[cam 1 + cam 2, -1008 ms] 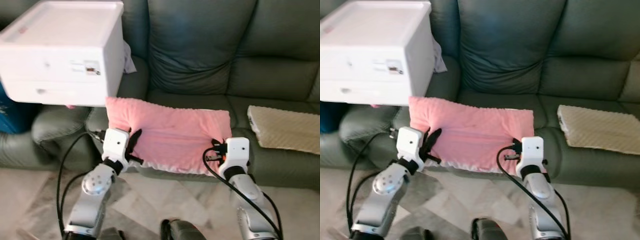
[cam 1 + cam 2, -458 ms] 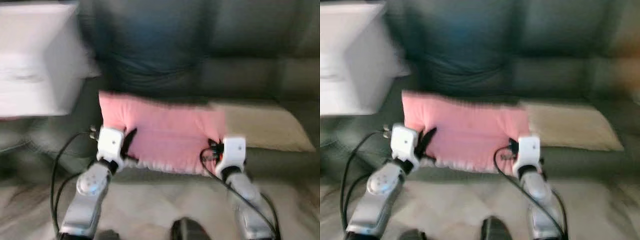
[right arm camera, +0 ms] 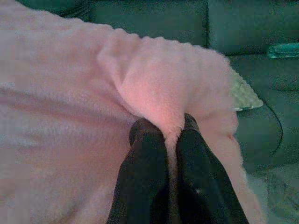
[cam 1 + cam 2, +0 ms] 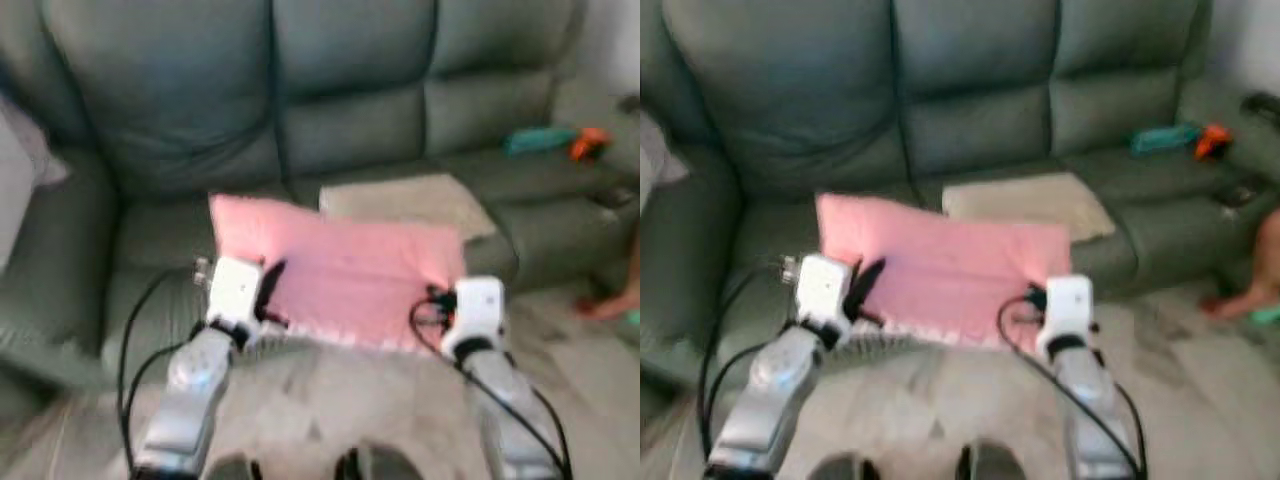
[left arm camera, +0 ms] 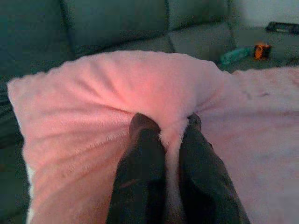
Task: Move the pillow to the sofa
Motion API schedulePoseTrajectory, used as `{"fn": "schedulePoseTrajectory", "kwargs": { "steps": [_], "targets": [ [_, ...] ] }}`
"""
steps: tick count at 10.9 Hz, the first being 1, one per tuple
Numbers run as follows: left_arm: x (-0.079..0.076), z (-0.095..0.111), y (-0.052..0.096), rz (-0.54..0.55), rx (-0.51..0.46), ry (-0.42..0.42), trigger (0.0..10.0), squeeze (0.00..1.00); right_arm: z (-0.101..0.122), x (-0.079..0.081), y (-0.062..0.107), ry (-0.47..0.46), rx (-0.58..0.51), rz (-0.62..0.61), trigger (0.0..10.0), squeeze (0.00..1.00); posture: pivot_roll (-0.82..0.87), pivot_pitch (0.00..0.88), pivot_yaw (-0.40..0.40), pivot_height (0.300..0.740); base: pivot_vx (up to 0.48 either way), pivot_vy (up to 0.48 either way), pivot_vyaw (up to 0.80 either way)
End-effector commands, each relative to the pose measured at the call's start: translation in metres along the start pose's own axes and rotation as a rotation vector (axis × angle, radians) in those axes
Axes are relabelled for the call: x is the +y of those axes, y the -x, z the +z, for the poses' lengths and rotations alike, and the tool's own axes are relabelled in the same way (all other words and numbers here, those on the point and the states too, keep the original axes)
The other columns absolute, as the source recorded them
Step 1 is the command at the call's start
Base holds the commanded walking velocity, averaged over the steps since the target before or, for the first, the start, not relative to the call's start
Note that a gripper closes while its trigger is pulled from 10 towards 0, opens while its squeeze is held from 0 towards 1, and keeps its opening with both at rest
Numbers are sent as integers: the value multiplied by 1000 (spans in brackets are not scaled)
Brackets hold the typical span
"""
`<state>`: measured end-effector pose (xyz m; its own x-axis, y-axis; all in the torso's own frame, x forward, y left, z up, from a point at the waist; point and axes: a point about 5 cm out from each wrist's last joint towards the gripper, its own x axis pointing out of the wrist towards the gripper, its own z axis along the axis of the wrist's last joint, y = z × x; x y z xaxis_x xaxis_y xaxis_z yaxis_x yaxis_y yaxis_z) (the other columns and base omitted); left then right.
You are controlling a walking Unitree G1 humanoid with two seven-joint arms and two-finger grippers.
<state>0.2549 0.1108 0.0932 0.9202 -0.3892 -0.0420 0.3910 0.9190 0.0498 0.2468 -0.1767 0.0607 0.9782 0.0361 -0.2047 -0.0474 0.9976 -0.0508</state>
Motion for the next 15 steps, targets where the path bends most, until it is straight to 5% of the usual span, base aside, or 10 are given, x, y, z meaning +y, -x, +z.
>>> {"fn": "schedulePoseTrajectory", "kwargs": {
  "steps": [1, 4, 10, 15],
  "targets": [
    [7, 3, 1, 18, -18, -13, 10000, 0, 6, 2, -2, -5, -27, 7, 10000, 0, -21, 80, -43, 740, 0, 0, 0],
    [9, 4, 0, 29, -23, -16, 10000, 0, 11, 7, -1, -7, -66, 51, 10000, 0, -21, 76, -37, 740, 0, 0, 0],
    [15, 5, 0, 60, -31, -37, 10000, 0, 15, 13, 0, -32, -90, 92, 10000, 0, -21, 74, -33, 740, 0, 0, 680],
    [15, 5, 0, 56, -33, -35, 10000, 0, 17, 16, 3, -37, -107, 128, 10000, 0, -26, 79, -33, 740, 405, 0, 650]
  ]
}}
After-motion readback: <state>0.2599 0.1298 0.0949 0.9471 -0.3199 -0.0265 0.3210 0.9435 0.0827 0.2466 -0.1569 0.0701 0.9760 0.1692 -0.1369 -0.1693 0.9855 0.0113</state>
